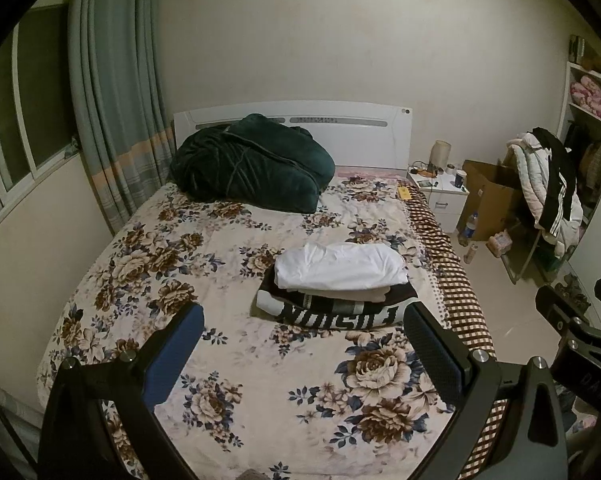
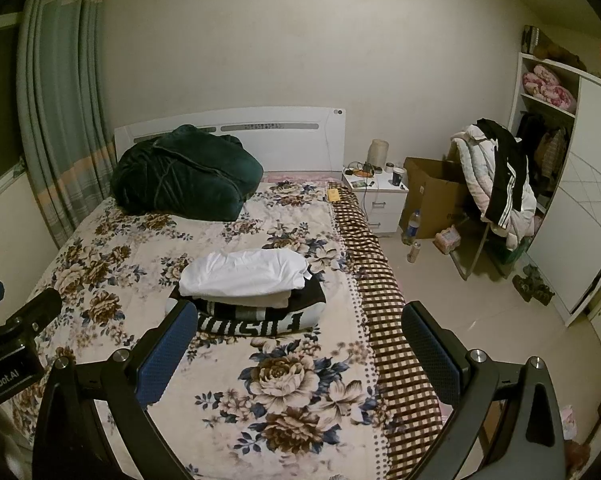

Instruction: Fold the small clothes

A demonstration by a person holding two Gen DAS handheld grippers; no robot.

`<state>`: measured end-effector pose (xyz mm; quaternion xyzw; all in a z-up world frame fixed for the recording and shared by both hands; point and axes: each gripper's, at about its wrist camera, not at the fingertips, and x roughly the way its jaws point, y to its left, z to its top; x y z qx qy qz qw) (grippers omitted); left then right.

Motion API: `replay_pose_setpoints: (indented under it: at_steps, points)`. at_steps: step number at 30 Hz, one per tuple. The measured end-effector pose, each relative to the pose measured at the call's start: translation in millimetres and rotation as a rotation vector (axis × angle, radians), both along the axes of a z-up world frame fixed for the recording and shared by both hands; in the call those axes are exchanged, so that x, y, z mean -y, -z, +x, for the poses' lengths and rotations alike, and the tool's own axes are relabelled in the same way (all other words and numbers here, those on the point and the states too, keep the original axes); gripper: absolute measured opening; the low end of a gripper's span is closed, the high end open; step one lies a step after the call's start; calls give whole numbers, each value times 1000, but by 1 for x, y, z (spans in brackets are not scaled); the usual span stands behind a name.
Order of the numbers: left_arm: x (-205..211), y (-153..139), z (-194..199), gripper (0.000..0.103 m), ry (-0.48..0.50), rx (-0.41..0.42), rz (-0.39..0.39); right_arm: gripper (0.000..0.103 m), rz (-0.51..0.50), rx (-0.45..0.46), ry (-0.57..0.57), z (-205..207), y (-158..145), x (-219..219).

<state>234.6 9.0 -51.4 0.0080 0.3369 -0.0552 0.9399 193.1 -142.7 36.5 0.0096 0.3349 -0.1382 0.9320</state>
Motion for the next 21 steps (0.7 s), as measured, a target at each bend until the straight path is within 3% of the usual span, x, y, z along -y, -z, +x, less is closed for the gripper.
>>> replay_pose_setpoints:
  at_steps: [21]
  points:
    - [-7,-2,-4,102,-3,-3,3,103,20,6,-16,-2,9,-5]
